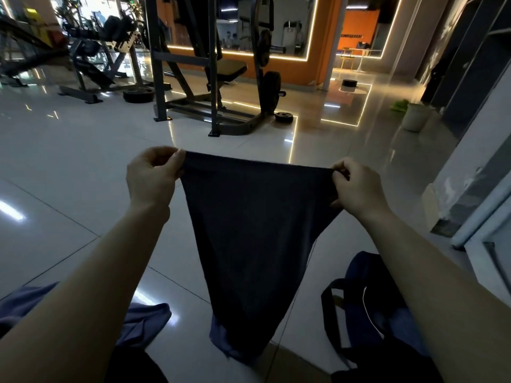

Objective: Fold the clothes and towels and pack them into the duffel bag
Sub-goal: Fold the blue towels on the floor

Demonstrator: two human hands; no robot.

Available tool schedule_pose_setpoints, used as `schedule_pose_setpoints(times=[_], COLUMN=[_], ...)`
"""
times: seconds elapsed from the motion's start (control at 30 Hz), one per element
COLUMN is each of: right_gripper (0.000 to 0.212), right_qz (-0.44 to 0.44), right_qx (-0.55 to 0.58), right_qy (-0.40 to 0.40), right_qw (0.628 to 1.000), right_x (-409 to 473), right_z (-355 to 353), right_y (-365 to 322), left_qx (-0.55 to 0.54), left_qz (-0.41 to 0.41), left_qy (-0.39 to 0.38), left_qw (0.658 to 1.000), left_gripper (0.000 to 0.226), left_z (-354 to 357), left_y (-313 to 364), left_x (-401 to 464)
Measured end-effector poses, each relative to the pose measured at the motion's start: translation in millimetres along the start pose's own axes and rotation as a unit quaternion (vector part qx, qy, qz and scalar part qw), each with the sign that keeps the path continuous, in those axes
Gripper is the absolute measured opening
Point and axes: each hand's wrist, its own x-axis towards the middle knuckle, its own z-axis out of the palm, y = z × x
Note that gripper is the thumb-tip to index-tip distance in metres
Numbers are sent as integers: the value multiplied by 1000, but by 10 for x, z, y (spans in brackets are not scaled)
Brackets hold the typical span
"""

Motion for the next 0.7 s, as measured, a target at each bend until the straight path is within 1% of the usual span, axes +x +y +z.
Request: schedule_pose_setpoints(times=[0.07, 0.13, 0.23, 0.27, 0.33, 0.43, 0.5, 0.53, 0.57, 0.6, 0.63, 0.67, 0.7], right_gripper=[11, 15, 23, 24, 23, 13, 9, 10, 10, 10, 9, 8, 7], right_qz=[26, 17, -18, -32, -66, -127, -138, -134, -127, -111, -78, -25, 42], right_qx=[19, -1, -56, -81, -116, -156, -160, -154, -147, -127, -80, 0, 113], right_qy=[29, 51, 75, 86, 91, 64, 55, 54, 56, 60, 65, 65, 59], right_qw=[999, 999, 995, 993, 987, 978, 976, 977, 979, 984, 992, 998, 991], right_x=[10, 28, 31, 31, 28, 38, 48, 44, 36, 23, 22, 23, 19], right_z=[-24, -58, -131, -154, -181, -200, -219, -221, -215, -205, -196, -194, -203], right_y=[5, 18, 34, 52, 86, 100, 92, 82, 70, 53, 32, 4, -40], left_qx=[113, 229, 296, 298, 267, 250, 221, 205, 213, 242, 273, 289, 291], left_qz=[44, 99, 142, 139, 106, 60, 29, 20, 25, 40, 56, 64, 63], left_qy=[-7, -28, -45, -39, -23, -6, 11, 16, 17, 19, 18, 20, 17], left_qw=[993, 968, 943, 943, 957, 966, 975, 978, 977, 969, 960, 955, 954], left_gripper=[6, 12, 15, 14, 9, 7, 6, 6, 8, 12, 17, 22, 24], left_z=[31, 55, 45, 25, -26, -86, -121, -132, -133, -132, -124, -112, -101], left_y=[-35, -41, -49, -73, -107, -113, -109, -112, -120, -139, -144, -150, -151], left_x=[-32, -83, -104, -87, -36, 20, 34, 36, 34, 32, 31, 28, 24])
